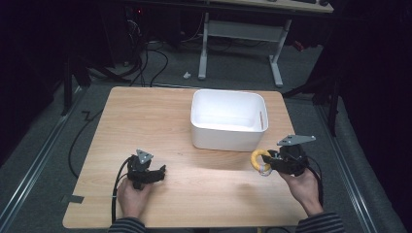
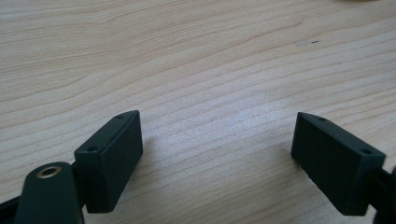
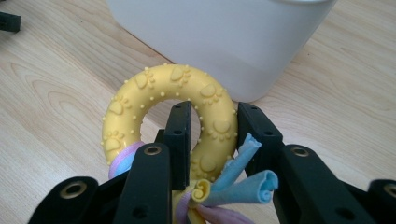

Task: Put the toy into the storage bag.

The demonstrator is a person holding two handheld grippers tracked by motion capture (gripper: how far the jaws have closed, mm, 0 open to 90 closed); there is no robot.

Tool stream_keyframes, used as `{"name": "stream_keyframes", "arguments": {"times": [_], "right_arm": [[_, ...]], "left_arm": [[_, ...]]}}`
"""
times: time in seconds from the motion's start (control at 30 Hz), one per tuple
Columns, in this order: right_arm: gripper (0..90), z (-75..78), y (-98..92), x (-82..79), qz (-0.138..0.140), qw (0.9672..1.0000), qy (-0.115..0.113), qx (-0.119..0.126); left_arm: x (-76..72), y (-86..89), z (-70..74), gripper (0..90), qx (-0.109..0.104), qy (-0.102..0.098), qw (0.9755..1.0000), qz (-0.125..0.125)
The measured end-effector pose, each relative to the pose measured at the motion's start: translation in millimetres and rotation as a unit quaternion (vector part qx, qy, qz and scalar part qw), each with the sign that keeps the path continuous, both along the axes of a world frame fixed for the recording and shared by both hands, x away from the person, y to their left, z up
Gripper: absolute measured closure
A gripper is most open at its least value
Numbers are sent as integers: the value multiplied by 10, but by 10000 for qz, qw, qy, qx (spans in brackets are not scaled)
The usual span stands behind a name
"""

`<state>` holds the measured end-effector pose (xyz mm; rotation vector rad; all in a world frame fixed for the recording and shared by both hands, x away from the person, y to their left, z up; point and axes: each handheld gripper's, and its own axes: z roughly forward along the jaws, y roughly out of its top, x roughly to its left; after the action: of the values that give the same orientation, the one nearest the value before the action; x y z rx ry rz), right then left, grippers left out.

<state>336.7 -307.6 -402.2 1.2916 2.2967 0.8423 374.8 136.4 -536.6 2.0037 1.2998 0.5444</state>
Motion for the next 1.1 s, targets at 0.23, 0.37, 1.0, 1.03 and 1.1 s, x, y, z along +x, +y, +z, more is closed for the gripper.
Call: {"name": "stream_keyframes", "arguments": {"times": [0.23, 0.37, 1.0, 1.03, 1.1], "right_arm": [[670, 90, 50, 33, 58, 9999, 6, -126], [670, 164, 66, 51, 87, 10000, -24, -23], [670, 520, 84, 158, 214, 9986, -329, 362], [670, 540, 85, 165, 219, 9984, -351, 377], [670, 588, 90, 209, 259, 9981, -384, 410]], "left_arm": [[0, 0, 0, 168, 0, 0, 10000, 0], [0, 0, 0, 168, 1, 1, 10000, -1], [0, 0, 0, 168, 1, 1, 10000, -1], [0, 0, 0, 168, 1, 0, 10000, 0], [0, 0, 0, 168, 0, 1, 10000, 0]]}}
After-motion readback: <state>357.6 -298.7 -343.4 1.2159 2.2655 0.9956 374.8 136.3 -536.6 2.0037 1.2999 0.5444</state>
